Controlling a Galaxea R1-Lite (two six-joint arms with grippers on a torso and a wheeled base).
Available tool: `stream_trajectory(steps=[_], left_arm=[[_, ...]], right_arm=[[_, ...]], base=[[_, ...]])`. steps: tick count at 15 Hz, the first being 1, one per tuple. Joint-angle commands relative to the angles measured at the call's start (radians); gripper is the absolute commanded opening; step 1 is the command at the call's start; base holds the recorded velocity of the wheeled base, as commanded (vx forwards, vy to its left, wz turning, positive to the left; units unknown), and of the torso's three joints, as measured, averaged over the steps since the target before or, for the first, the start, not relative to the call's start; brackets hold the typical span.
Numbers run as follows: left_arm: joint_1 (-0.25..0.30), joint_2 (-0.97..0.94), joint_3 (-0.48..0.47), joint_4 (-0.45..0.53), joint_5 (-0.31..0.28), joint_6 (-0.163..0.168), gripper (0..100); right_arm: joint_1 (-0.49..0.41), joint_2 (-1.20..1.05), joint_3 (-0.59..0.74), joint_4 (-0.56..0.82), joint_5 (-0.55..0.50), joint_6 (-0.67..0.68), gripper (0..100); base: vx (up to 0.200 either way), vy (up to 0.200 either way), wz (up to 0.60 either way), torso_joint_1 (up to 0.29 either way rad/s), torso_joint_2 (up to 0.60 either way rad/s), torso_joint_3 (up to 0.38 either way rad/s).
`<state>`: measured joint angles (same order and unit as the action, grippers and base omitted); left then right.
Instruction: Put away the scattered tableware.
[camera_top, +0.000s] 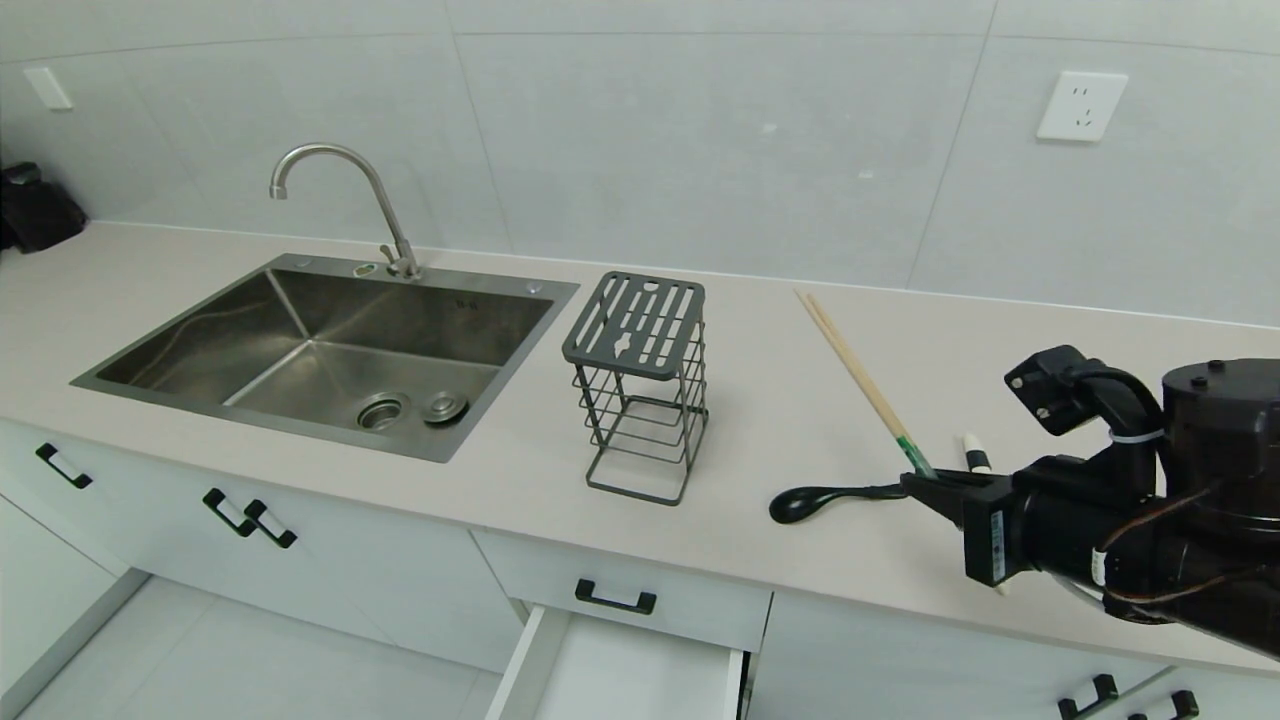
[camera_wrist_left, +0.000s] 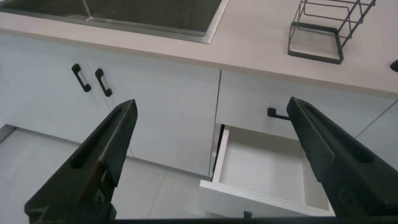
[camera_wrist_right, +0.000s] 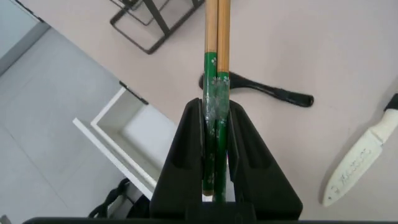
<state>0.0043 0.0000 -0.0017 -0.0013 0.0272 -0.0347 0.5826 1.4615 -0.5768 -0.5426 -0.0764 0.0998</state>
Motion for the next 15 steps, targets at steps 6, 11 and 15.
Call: stream_trajectory(steps=[6, 11, 15], left_arm=[[0.000, 0.000, 0.000, 0.000, 0.000, -0.001, 100], [0.000, 0.000, 0.000, 0.000, 0.000, -0.001, 100], [0.000, 0.000, 0.000, 0.000, 0.000, -0.001, 100]], right_arm=[[0.025, -0.033, -0.069, -0.108, 0.168, -0.325, 0], [0.086, 0.039, -0.092, -0.117, 0.184, -0.345, 0], [0.166, 0.111, -0.014, -0.221, 0.259, -0.348, 0]], base=[[0.000, 0.000, 0.00, 0.000, 0.00, 0.000], [0.000, 0.000, 0.00, 0.000, 0.00, 0.000], [0.000, 0.000, 0.00, 0.000, 0.00, 0.000]])
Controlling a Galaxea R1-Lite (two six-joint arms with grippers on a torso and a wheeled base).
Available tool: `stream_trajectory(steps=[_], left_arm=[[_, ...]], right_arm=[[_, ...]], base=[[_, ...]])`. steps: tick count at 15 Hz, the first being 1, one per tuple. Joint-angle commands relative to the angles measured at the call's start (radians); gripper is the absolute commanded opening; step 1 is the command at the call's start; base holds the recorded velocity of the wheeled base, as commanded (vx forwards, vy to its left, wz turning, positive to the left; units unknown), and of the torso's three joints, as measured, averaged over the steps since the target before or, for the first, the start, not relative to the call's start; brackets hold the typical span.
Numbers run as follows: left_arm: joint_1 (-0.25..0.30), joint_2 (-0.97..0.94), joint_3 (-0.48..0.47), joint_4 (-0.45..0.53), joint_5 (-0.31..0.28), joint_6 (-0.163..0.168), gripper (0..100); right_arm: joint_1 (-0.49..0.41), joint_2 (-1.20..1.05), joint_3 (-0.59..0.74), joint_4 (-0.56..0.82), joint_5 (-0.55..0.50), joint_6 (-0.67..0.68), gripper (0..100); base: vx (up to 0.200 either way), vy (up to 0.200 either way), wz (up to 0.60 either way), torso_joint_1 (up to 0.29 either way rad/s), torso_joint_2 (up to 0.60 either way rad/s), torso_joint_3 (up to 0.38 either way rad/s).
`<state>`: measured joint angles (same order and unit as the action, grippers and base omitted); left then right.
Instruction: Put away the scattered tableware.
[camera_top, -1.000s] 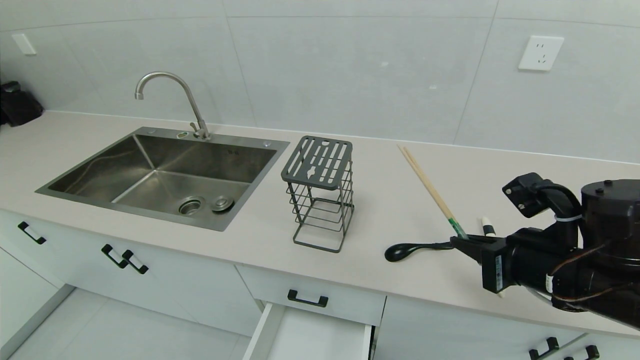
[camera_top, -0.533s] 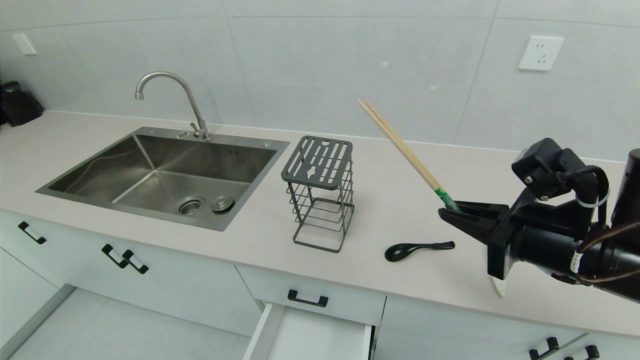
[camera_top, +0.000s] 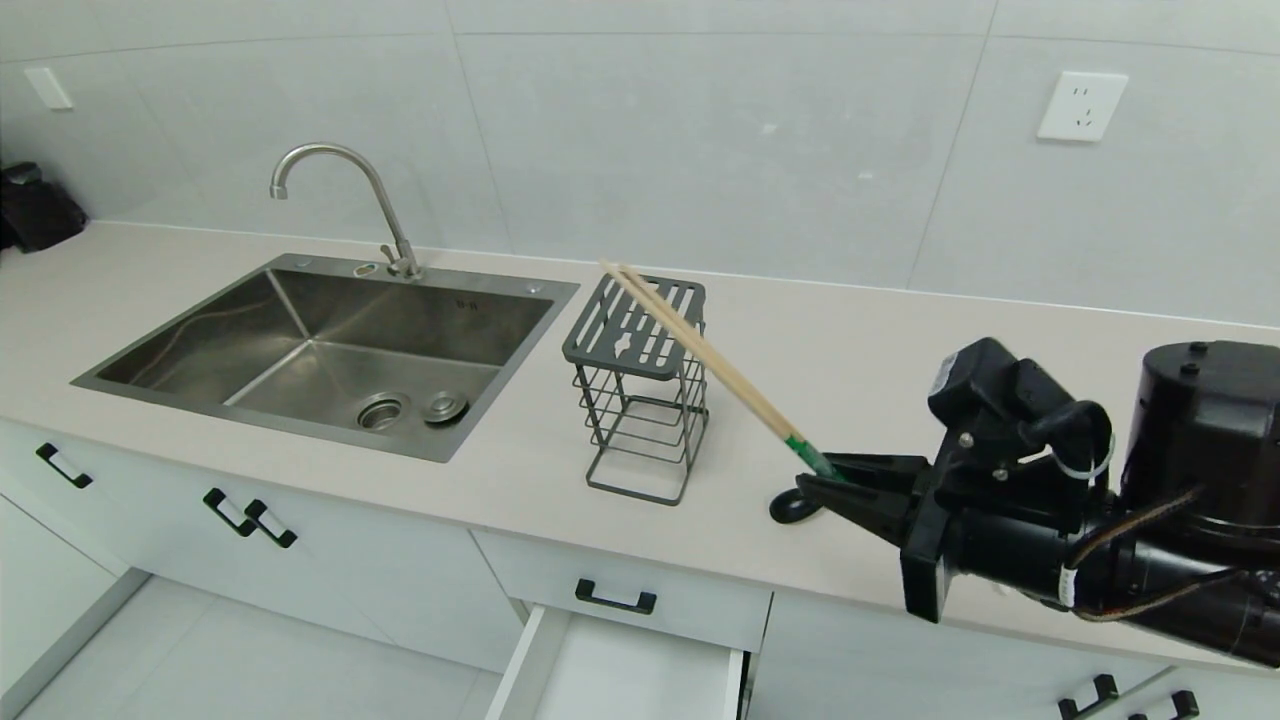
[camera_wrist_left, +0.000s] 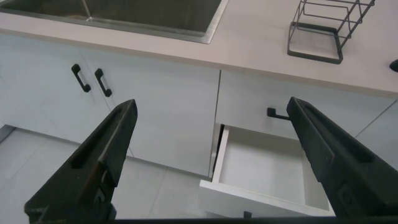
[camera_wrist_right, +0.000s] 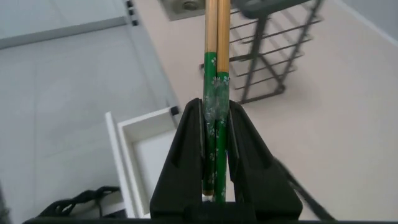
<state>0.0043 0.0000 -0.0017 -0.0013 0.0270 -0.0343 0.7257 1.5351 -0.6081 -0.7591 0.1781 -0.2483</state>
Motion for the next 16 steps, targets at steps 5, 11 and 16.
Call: stream_trajectory(steps=[5, 11, 16], left_arm=[[0.000, 0.000, 0.000, 0.000, 0.001, -0.001, 100], [0.000, 0.000, 0.000, 0.000, 0.001, -0.001, 100], [0.000, 0.000, 0.000, 0.000, 0.001, -0.001, 100]], right_arm=[[0.090, 0.066, 0.096, 0.017, -0.005, 0.007, 0], [0.116, 0.108, 0.065, 0.018, 0.029, -0.039, 0], [0.116, 0.145, 0.048, 0.015, 0.046, -0.121, 0]], base=[[0.000, 0.000, 0.00, 0.000, 0.00, 0.000], [0.000, 0.000, 0.00, 0.000, 0.00, 0.000], [0.000, 0.000, 0.00, 0.000, 0.00, 0.000]])
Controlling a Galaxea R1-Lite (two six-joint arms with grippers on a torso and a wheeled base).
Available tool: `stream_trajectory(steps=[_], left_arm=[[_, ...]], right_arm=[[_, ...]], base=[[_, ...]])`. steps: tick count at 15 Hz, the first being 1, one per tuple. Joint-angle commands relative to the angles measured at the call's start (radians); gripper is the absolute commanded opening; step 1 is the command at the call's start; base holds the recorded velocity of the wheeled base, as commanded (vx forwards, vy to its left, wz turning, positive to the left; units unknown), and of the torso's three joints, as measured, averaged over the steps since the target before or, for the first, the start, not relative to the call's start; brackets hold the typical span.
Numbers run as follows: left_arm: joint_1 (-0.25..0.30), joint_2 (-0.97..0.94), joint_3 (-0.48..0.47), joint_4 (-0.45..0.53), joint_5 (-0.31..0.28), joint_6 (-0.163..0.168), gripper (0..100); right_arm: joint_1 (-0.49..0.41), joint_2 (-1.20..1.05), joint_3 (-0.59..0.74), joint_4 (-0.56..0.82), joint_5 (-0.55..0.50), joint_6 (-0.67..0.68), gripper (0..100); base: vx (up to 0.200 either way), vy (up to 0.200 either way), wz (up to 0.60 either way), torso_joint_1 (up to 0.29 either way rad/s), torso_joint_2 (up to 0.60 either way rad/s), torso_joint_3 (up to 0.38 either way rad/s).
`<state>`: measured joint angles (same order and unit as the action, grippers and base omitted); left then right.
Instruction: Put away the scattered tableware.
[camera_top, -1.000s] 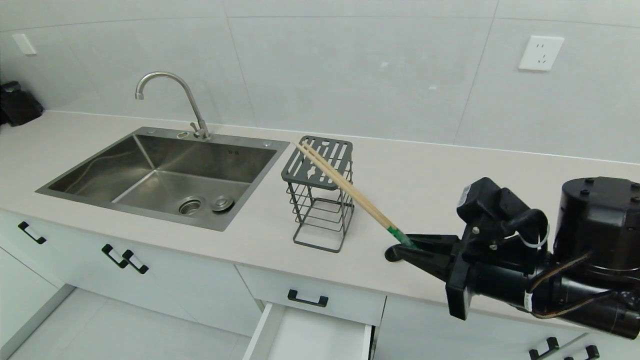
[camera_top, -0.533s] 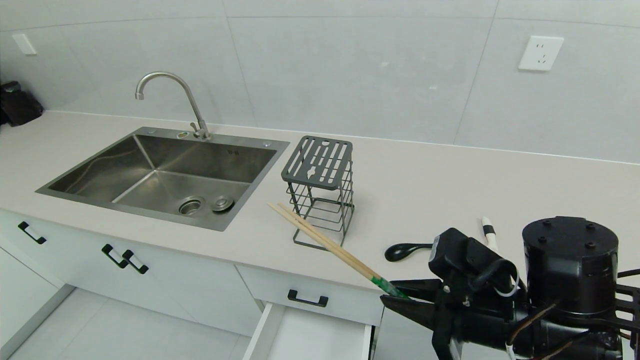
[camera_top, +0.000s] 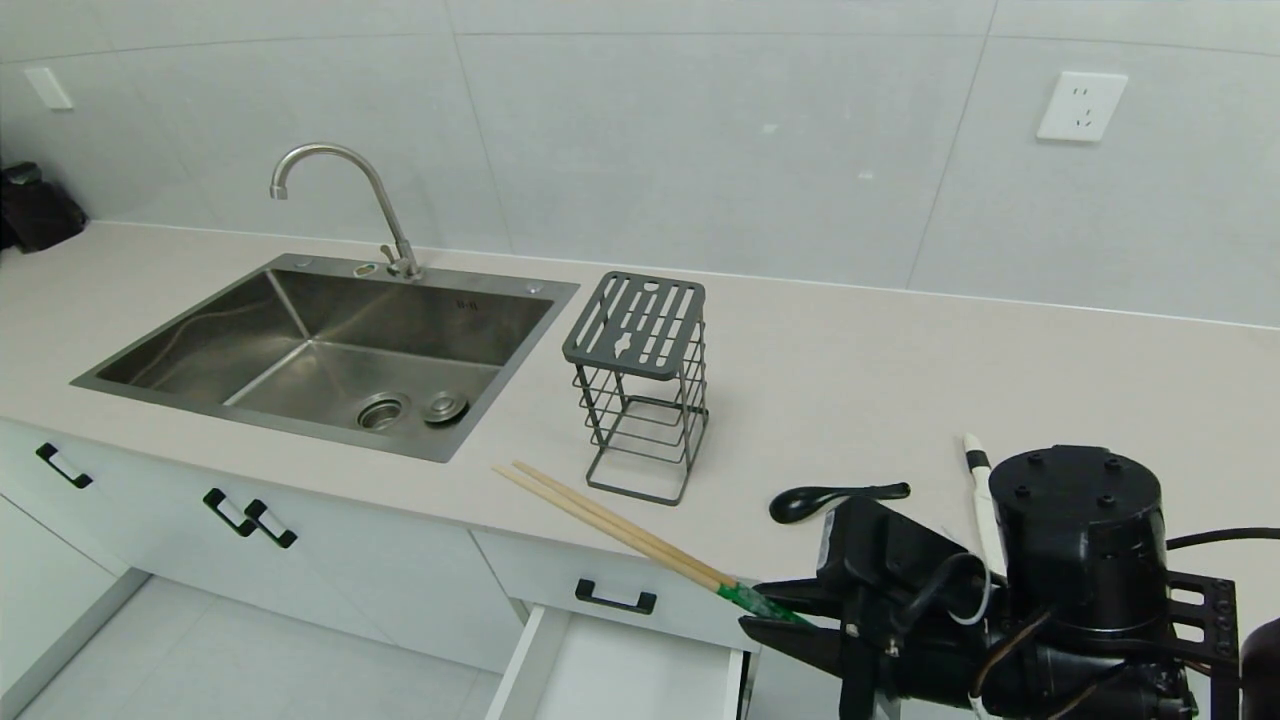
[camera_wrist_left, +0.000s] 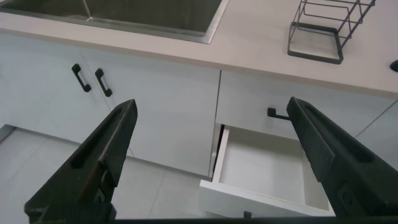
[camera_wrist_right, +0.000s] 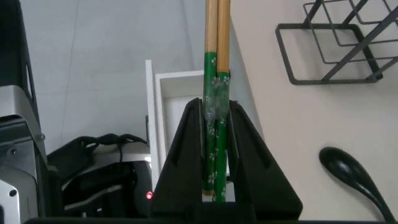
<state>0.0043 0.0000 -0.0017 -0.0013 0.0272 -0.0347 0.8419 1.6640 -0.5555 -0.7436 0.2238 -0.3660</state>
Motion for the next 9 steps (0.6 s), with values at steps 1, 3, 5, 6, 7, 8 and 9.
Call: stream_trajectory(steps=[1, 3, 5, 6, 7, 8, 9], left_arm=[[0.000, 0.000, 0.000, 0.000, 0.000, -0.001, 100], [0.000, 0.000, 0.000, 0.000, 0.000, -0.001, 100], [0.000, 0.000, 0.000, 0.000, 0.000, -0.001, 100], [0.000, 0.000, 0.000, 0.000, 0.000, -0.001, 100], [0.000, 0.000, 0.000, 0.000, 0.000, -0.001, 100], [0.000, 0.000, 0.000, 0.000, 0.000, -0.001, 100], [0.000, 0.000, 0.000, 0.000, 0.000, -0.001, 100]], right_arm=[[0.002, 0.017, 0.000, 0.000, 0.005, 0.018, 0], [0.029, 0.026, -0.004, -0.010, 0.035, 0.051, 0], [0.046, 0.043, -0.026, -0.017, 0.037, 0.056, 0], [0.049, 0.057, -0.030, -0.022, 0.037, 0.070, 0], [0.051, 0.066, -0.034, -0.030, 0.037, 0.078, 0], [0.052, 0.075, -0.041, -0.036, 0.035, 0.084, 0], [0.057, 0.082, -0.064, -0.036, 0.034, 0.090, 0]], base=[[0.000, 0.000, 0.00, 0.000, 0.00, 0.000], [0.000, 0.000, 0.00, 0.000, 0.00, 0.000], [0.000, 0.000, 0.00, 0.000, 0.00, 0.000], [0.000, 0.000, 0.00, -0.061, 0.09, 0.071], [0.000, 0.000, 0.00, -0.159, 0.30, 0.144], [0.000, 0.000, 0.00, -0.178, 0.34, 0.173], [0.000, 0.000, 0.00, -0.183, 0.37, 0.188]])
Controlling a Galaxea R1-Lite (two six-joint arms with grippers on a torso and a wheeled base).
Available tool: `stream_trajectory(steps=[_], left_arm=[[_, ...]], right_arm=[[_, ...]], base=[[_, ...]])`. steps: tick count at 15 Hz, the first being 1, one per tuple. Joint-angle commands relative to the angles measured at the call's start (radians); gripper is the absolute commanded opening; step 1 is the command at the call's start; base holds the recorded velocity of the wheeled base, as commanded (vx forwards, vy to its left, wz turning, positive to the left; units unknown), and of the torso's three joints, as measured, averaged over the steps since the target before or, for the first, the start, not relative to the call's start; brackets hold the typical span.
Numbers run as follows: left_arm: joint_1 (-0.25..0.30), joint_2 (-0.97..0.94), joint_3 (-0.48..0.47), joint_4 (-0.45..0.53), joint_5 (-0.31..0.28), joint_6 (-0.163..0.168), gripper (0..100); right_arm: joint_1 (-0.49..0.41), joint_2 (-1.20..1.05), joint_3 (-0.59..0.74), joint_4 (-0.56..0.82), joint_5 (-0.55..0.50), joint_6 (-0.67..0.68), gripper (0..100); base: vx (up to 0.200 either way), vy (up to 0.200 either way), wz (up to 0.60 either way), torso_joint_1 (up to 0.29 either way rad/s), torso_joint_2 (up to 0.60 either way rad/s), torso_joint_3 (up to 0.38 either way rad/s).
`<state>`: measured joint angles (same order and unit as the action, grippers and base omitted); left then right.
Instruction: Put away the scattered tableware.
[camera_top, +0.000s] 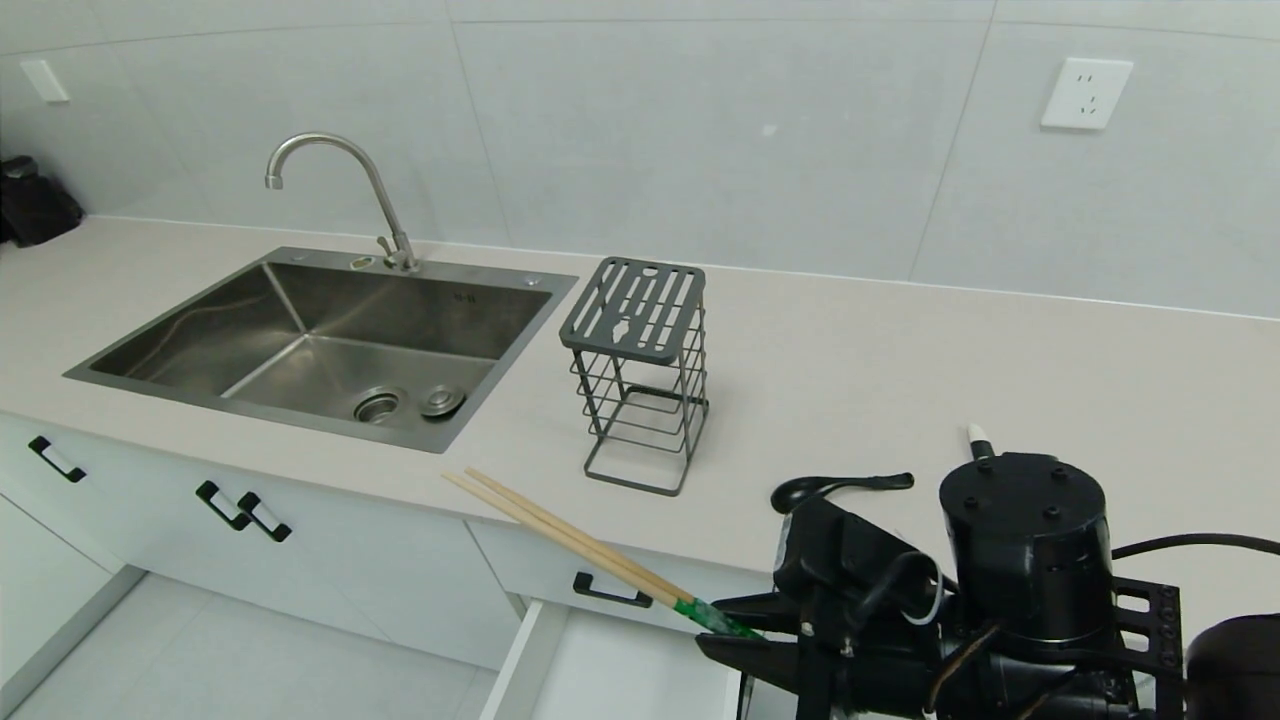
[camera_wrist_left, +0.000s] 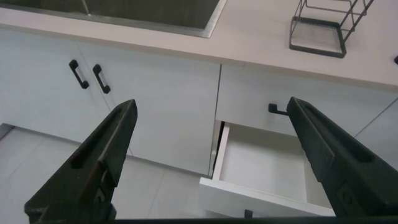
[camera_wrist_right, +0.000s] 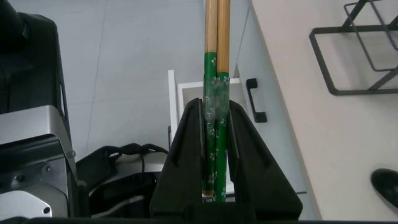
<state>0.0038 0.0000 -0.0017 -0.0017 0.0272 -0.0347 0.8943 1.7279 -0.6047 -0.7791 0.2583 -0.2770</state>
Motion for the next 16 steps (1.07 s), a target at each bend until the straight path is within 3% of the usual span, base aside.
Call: stream_trajectory(steps=[1, 7, 16], left_arm=[[0.001, 0.000, 0.000, 0.000, 0.000, -0.001, 100], [0.001, 0.000, 0.000, 0.000, 0.000, -0.001, 100], [0.001, 0.000, 0.000, 0.000, 0.000, -0.001, 100]], right_arm=[[0.006, 0.025, -0.043, 0.000, -0.004, 0.009, 0], [0.045, 0.030, -0.095, 0.003, -0.048, 0.019, 0], [0.095, -0.005, -0.089, 0.004, -0.068, 0.021, 0]], base=[[0.000, 0.000, 0.00, -0.188, 0.38, 0.178], [0.000, 0.000, 0.00, -0.130, 0.26, 0.125], [0.000, 0.000, 0.00, -0.264, 0.52, 0.253]])
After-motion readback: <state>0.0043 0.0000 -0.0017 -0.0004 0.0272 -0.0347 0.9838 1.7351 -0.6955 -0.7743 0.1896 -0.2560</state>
